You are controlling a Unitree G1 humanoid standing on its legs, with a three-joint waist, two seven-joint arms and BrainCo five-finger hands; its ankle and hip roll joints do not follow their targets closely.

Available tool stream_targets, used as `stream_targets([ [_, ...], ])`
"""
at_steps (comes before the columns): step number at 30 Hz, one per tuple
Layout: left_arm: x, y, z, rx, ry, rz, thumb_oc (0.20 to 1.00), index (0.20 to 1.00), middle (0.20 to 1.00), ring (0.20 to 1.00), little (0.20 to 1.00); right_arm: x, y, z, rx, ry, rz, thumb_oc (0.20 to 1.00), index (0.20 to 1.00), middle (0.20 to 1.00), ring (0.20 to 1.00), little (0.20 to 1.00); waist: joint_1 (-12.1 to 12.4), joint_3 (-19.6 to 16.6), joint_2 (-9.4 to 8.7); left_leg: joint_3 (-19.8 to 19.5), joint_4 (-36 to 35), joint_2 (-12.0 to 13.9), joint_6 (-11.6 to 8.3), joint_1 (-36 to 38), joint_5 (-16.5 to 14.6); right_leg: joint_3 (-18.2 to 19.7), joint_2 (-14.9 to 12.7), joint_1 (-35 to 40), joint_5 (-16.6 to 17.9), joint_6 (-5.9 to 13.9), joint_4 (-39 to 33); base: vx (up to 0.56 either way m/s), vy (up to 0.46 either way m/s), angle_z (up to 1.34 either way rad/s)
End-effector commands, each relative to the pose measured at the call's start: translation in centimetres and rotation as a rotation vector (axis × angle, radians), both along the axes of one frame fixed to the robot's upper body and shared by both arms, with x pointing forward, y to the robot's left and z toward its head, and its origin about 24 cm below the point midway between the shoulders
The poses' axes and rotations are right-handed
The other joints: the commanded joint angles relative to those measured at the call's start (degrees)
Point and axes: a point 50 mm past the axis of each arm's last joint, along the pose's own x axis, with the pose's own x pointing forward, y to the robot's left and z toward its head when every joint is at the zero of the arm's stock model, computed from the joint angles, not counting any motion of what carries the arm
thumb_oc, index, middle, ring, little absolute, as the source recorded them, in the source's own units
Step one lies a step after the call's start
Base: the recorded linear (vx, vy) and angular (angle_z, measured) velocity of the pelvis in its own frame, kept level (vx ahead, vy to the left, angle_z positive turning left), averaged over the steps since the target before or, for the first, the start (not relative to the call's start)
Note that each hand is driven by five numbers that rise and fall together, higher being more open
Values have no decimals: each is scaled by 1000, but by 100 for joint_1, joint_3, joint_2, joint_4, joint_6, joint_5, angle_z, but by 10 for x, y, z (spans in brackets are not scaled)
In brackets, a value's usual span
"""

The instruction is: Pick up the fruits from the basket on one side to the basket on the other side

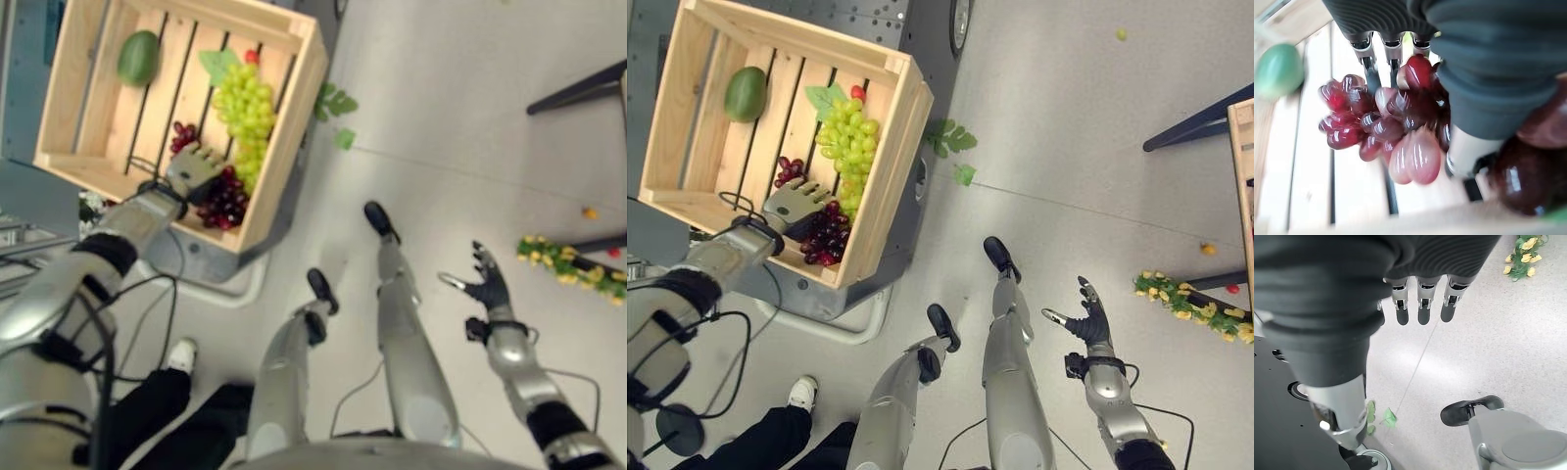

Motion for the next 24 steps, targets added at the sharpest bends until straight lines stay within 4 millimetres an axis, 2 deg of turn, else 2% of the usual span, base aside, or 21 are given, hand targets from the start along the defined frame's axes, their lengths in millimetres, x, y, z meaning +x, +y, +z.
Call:
stream_targets([
  [1, -24, 28, -40, 99, 161, 75, 200, 200, 200, 200, 200, 6, -4, 27, -30, -119, 26, 1000, 1000, 1000, 1000, 1000, -173, 89, -92, -93, -718, 125, -268, -512, 881, -234, 2, 267, -635, 203, 88, 0, 0, 0],
  [6, -22, 21, -42, 76, 146, 67, 200, 200, 200, 200, 200, 6, -3, 27, -29, -121, 25, 1000, 1000, 1000, 1000, 1000, -164, 88, -103, -97, -721, 138, -277, -541, 893, -238, 4, 241, -635, 197, 84, 1, 0, -3],
  [14, -8, -12, -34, 21, 75, -23, 200, 200, 200, 200, 200, 7, -1, 29, -24, -138, 19, 1000, 1000, 1000, 1000, 1000, -131, 110, -117, -144, -711, 139, -282, -601, 930, -290, 4, 211, -628, 192, 63, 0, 0, 0],
  [17, -2, -32, -21, -47, 17, -90, 200, 200, 200, 200, 200, 7, 0, 28, -18, -138, 10, 1000, 1000, 1000, 1000, 1000, -96, 131, -114, -166, -715, 131, -280, -603, 952, -309, 3, 233, -641, 183, 62, -5, -23, 1],
  [18, -1, -43, -20, -126, 16, -116, 200, 200, 200, 200, 200, 6, -2, 27, -16, -134, 1, 1000, 1000, 1000, 1000, 1000, -63, 129, -116, -179, -737, 132, -281, -596, 963, -331, -5, 240, -647, 186, 57, 4, -43, 2],
  [19, 2, -51, -4, -169, -55, -156, 200, 200, 200, 200, 200, 6, -1, 26, -14, -131, 2, 1000, 1000, 1000, 1000, 1000, -42, 119, -100, -204, -753, 115, -281, -583, 976, -346, -6, 249, -648, 180, 53, 11, -36, 1],
  [20, 1, -54, 1, -186, -68, -179, 200, 200, 200, 200, 200, 5, -2, 25, -13, -126, -6, 1000, 1000, 1000, 1000, 1000, -23, 118, -88, -218, -762, 106, -280, -584, 983, -354, -10, 252, -649, 179, 46, 14, -21, 5],
  [22, 0, -51, 22, -311, -145, -186, 200, 200, 200, 200, 200, 2, -4, 21, -9, -111, -15, 1000, 1000, 1000, 1000, 1000, 32, 90, -77, -241, -796, 85, -277, -577, 1010, -367, -18, 273, -655, 173, 23, 18, -21, 8],
  [23, -2, -50, 35, -468, -201, -185, 200, 200, 200, 200, 200, -2, -5, 14, 2, -84, -27, 1000, 1000, 1000, 1000, 1000, 76, 63, -77, -267, -797, 71, -275, -579, 1024, -389, -31, 288, -649, 167, 11, 14, -26, 11],
  [24, -2, -50, 35, -469, -201, -183, 200, 200, 200, 200, 200, -2, -5, 14, 1, -84, -25, 1000, 1000, 1000, 1000, 1000, 61, 63, -73, -271, -796, 71, -275, -580, 1024, -393, -32, 289, -650, 167, 10, 17, -23, 12],
])
